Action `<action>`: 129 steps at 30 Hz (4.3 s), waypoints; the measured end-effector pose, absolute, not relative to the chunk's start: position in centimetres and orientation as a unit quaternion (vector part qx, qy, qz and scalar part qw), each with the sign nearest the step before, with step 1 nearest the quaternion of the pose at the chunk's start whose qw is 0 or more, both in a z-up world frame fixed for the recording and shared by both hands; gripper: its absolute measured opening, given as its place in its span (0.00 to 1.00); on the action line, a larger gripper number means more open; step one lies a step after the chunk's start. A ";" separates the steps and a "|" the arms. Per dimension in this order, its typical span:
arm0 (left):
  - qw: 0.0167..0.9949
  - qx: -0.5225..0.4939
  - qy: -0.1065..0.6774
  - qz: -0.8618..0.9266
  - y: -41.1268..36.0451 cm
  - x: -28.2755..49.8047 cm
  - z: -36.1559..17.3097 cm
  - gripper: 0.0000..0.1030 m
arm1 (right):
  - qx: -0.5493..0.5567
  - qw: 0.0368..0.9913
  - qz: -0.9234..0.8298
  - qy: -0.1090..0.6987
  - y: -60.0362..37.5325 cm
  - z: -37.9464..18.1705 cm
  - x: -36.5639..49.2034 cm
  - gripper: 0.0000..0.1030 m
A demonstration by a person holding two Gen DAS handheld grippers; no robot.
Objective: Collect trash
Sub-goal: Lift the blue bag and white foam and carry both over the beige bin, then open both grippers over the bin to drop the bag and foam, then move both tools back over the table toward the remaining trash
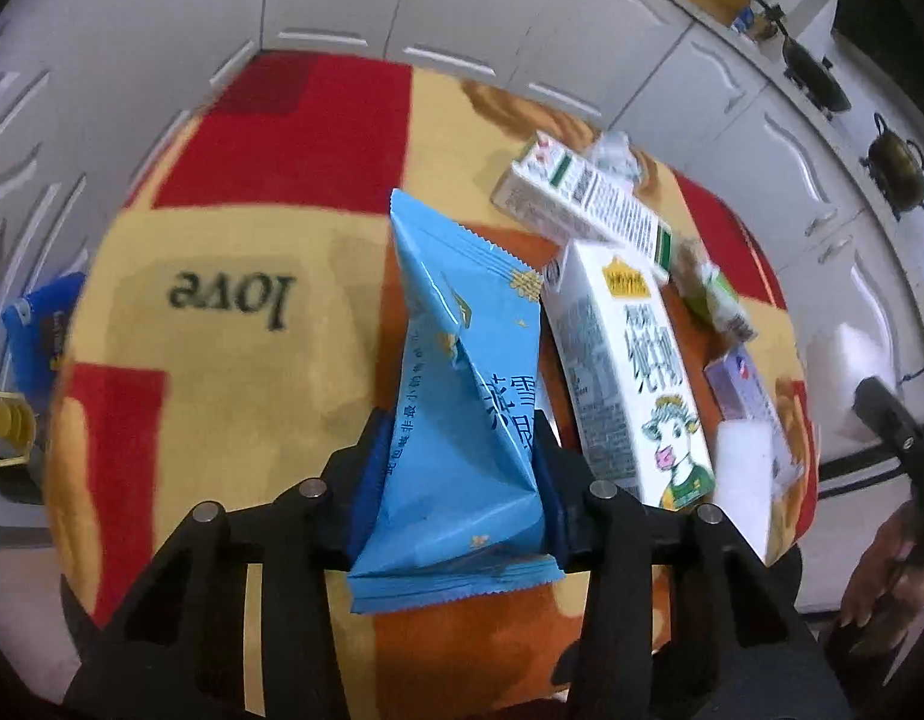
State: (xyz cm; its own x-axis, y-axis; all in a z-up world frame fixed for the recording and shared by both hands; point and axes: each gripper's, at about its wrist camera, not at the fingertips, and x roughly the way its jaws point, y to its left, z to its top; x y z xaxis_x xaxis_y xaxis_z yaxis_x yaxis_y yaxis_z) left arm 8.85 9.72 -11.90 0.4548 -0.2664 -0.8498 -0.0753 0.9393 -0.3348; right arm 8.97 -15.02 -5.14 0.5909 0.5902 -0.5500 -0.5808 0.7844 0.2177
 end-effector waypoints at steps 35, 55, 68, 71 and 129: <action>0.894 -0.012 0.422 -0.148 -7.3 10.3 0.5 0.40 | 0.063 0.939 0.221 0.256 -28.0 -2.2 6.1 0.42; 0.863 0.031 0.436 -0.253 -23.6 12.3 0.3 0.40 | 0.127 0.954 0.099 0.252 -41.2 -3.8 3.3 0.42; 0.839 0.027 0.461 -0.287 -30.2 13.4 -2.1 0.40 | 0.137 0.956 0.036 0.257 -45.7 -5.7 2.4 0.42; 0.835 0.026 0.467 -0.290 -31.4 13.8 -2.8 0.40 | 0.148 0.954 0.027 0.260 -46.8 -6.5 2.5 0.42; 0.837 0.020 0.493 -0.237 -30.0 15.9 -5.6 0.56 | 0.163 0.932 -0.013 0.325 -46.7 -10.4 7.6 0.70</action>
